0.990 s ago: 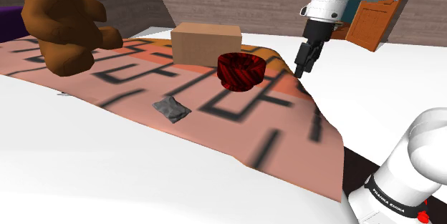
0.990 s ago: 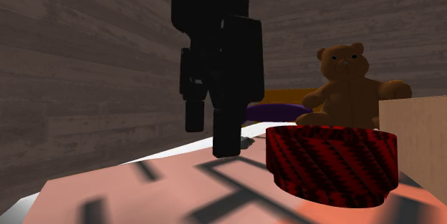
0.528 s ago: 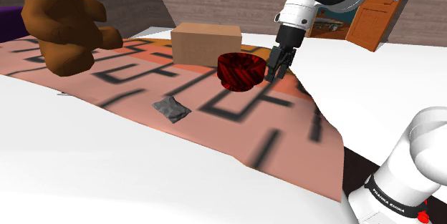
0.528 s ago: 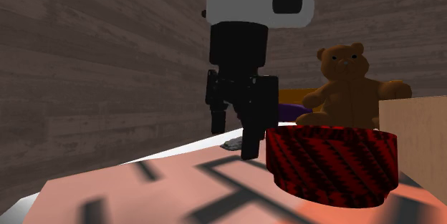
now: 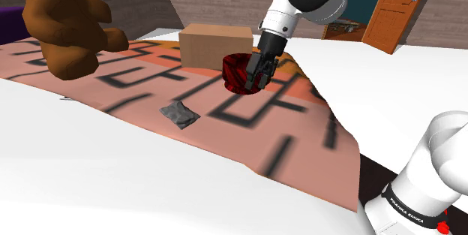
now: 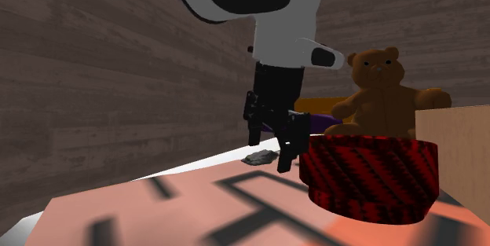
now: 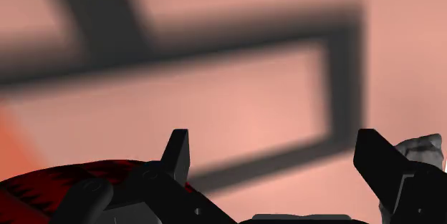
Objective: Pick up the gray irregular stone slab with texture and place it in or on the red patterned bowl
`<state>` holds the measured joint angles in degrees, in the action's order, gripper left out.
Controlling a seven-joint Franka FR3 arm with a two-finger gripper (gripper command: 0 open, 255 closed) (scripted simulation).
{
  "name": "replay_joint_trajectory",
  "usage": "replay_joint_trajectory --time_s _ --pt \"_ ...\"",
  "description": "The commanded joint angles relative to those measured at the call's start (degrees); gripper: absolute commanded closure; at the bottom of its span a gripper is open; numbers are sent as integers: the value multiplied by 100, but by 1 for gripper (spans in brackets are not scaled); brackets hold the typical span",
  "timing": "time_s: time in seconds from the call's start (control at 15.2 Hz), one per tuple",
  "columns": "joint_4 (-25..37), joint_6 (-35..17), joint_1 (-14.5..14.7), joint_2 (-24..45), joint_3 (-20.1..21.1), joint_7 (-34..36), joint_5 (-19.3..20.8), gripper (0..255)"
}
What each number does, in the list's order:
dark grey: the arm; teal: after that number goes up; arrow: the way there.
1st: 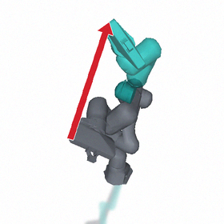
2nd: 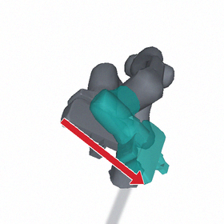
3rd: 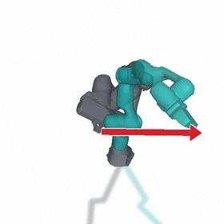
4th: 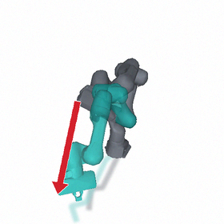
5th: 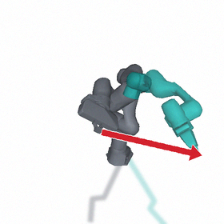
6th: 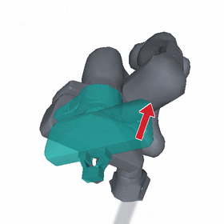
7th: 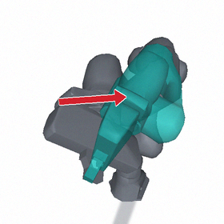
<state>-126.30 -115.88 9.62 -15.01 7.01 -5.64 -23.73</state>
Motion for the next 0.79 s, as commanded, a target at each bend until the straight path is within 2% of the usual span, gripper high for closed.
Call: replay_joint_trajectory --time_s 0.0,0.73 --pt "254 -190 99 363 60 -53 -215 0" --pt "2005 -686 500 2126 412 -277 -1142 0"
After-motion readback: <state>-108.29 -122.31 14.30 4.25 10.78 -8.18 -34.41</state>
